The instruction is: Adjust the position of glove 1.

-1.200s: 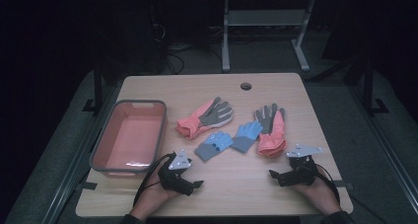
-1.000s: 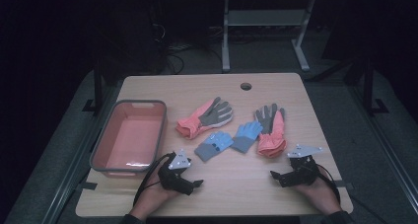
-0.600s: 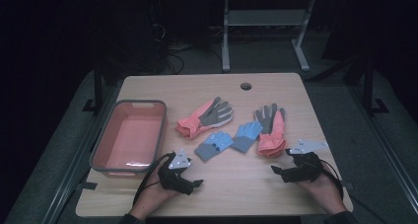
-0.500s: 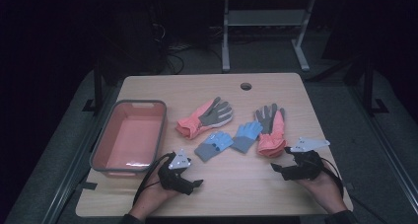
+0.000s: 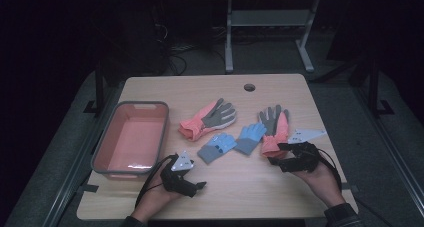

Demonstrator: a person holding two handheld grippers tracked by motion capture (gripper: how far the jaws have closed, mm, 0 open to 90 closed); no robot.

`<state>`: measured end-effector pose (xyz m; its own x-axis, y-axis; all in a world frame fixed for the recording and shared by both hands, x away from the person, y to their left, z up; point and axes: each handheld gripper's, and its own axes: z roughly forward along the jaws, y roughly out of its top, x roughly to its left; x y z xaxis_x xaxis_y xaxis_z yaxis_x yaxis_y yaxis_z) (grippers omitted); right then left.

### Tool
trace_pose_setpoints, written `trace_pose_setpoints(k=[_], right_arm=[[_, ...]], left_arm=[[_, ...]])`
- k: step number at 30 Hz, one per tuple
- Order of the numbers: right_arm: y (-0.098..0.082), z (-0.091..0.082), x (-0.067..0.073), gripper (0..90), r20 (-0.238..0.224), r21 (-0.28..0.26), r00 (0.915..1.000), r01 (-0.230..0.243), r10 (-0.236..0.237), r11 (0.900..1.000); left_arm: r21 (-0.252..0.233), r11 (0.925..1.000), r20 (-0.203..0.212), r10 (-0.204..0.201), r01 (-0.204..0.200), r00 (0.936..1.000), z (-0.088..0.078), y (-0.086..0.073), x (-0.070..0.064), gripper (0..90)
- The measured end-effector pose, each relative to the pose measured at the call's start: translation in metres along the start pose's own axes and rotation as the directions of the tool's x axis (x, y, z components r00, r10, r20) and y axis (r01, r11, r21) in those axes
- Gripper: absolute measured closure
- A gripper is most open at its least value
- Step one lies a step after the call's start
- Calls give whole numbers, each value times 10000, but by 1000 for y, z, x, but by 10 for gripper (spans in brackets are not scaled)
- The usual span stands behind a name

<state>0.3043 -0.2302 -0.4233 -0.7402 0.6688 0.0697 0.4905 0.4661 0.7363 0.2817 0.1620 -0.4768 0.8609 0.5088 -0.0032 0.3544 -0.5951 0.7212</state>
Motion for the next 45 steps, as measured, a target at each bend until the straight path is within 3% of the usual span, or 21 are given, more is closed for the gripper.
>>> trace_pose_setpoints(k=[14, 22, 37, 41, 45], right_arm=[[23, 21, -6, 440, -358, -251, 9993, 84, -93, 9996], [38, 35, -10, 495, -512, -312, 9985, 152, -168, 9994], [62, 74, -12, 560, -878, 173, 9959, 234, -218, 9996], [67, 84, -13, 586, -788, 317, 9967, 209, -183, 9993], [63, 92, -16, 607, -754, 787, 9970, 219, -160, 9967]], left_arm=[[72, 9998, -34, 160, -160, 9999, -1, 0, 1, 128], [70, 10000, -5, 31, -31, 10000, 0, 0, 0, 128], [66, 10000, -14, 13, -13, 10000, 0, 0, 0, 128], [68, 10000, -29, 8, -8, 10000, 0, 0, 0, 128], [69, 10000, -34, 4, -4, 10000, -1, 0, 0, 128]])
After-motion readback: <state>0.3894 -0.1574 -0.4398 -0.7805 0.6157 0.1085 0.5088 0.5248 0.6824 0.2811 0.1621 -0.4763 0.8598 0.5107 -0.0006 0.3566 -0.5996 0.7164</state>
